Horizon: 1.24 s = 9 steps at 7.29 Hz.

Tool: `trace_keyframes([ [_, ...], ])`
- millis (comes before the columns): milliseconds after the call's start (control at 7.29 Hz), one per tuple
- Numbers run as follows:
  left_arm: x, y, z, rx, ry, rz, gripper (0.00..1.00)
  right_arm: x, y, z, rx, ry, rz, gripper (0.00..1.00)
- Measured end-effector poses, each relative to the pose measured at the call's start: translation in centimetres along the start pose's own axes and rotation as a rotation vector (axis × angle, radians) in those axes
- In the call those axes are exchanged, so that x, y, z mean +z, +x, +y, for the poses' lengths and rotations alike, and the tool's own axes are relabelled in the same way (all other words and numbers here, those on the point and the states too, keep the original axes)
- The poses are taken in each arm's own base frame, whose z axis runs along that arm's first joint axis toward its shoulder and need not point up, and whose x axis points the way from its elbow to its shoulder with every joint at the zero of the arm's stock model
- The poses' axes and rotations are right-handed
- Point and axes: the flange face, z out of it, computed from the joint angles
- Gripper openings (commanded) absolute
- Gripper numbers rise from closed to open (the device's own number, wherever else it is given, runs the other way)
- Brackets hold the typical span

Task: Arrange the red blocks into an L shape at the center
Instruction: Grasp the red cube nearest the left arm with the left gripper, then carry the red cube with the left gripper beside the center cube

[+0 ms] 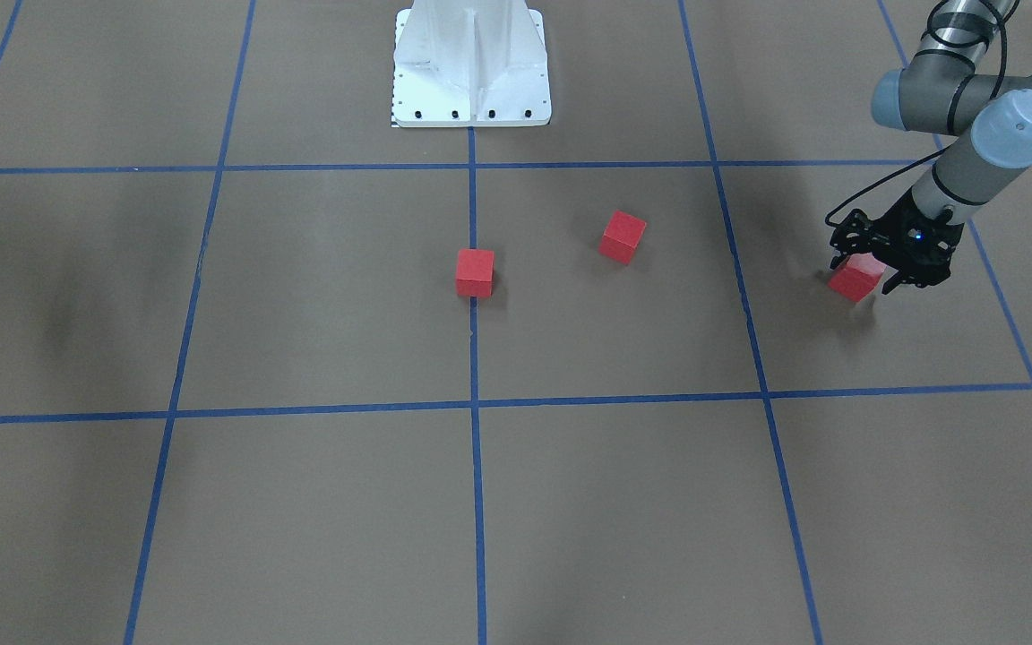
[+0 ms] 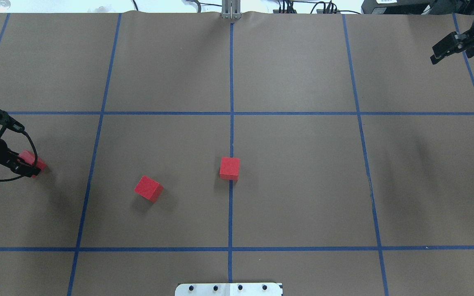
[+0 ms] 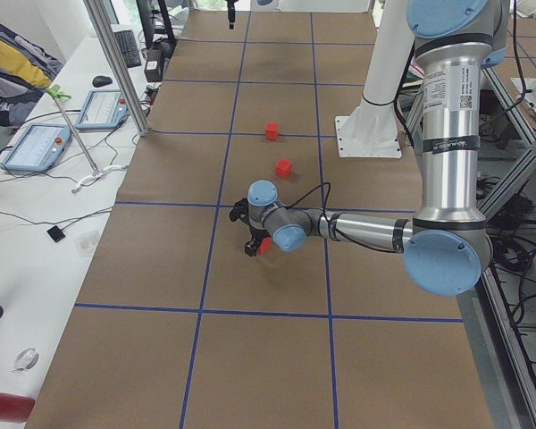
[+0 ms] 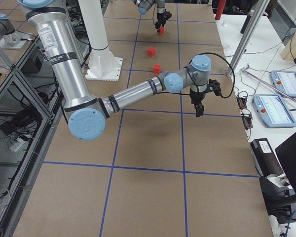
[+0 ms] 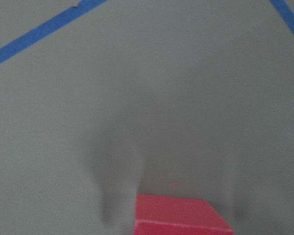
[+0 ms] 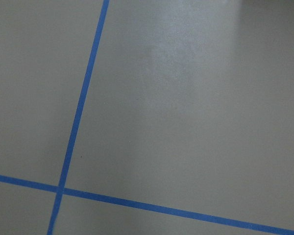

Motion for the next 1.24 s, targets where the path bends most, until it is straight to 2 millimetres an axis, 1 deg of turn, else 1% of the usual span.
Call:
trace_keyframes([
  [137,-0.1,0.1,-0.2,0.002,0.002,-0.001,0.09,0.0,0.0,0.0,0.000,0.000,0.000,0.99],
  [275,-0.2,0.3,-0.4,0.003,0.002,0.000,0.08,0.0,0.1,0.0,0.001,0.000,0.000,0.99],
  [412,-0.5,0.6,-1.1,-0.002,-0.004,-0.001,0.08,0.1,0.2,0.1,0.001,-0.002,0.000,0.99],
  [549,-1.4,1.6,-3.4,-0.018,-0.015,-0.008,0.08,0.4,0.5,0.4,0.002,-0.009,0.001,0.99],
  [686,-3.0,3.2,-7.3,-0.038,-0.022,-0.018,0.08,0.9,1.1,0.9,0.008,-0.019,0.004,0.99],
  [824,-4.7,5.3,-11.9,-0.065,-0.024,-0.027,0.08,1.4,1.6,1.4,0.015,-0.029,0.007,0.99],
  [961,-6.5,8.0,-16.7,-0.105,-0.025,-0.031,0.08,1.8,2.2,1.9,0.022,-0.040,0.011,0.99],
  [1098,-8.7,11.1,-21.4,-0.157,-0.024,-0.032,0.08,2.3,2.7,2.6,0.027,-0.048,0.014,0.99],
  [1235,-10.8,14.4,-25.4,-0.212,-0.020,-0.027,0.08,2.4,3.0,2.9,0.027,-0.048,0.015,0.99],
])
